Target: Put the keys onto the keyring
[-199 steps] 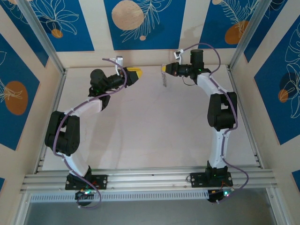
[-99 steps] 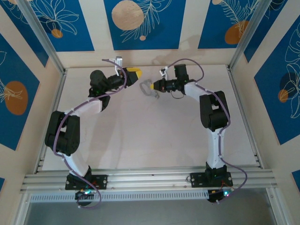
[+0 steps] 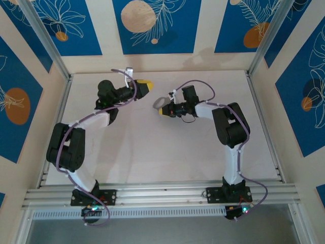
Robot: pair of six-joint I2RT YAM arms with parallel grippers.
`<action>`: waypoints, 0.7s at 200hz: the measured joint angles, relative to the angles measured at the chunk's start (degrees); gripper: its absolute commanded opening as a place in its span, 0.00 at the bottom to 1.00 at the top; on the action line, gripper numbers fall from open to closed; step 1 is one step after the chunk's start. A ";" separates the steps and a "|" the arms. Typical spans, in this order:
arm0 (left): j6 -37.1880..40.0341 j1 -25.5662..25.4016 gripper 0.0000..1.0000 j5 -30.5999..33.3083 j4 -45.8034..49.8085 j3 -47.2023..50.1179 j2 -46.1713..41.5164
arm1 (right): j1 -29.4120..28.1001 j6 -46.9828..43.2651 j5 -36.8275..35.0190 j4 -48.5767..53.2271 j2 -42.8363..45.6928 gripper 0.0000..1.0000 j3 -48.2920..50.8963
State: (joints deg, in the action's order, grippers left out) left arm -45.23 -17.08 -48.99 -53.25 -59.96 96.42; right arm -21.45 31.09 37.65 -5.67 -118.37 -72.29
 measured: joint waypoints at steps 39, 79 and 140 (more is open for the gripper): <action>0.48 0.00 0.49 0.00 0.68 0.96 -0.90 | -1.84 0.81 -1.27 -1.64 2.40 0.27 5.42; 1.53 0.00 0.58 -0.15 2.60 2.56 -1.81 | -3.37 1.14 -2.54 -1.07 11.50 0.68 13.22; 5.84 0.00 1.00 -0.09 9.31 4.70 -7.93 | 0.07 -1.75 -5.64 6.16 37.07 0.98 17.68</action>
State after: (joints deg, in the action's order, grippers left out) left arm -39.40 -17.08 -49.08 -43.94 -55.27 88.49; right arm -21.39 29.34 32.01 0.49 -81.30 -54.61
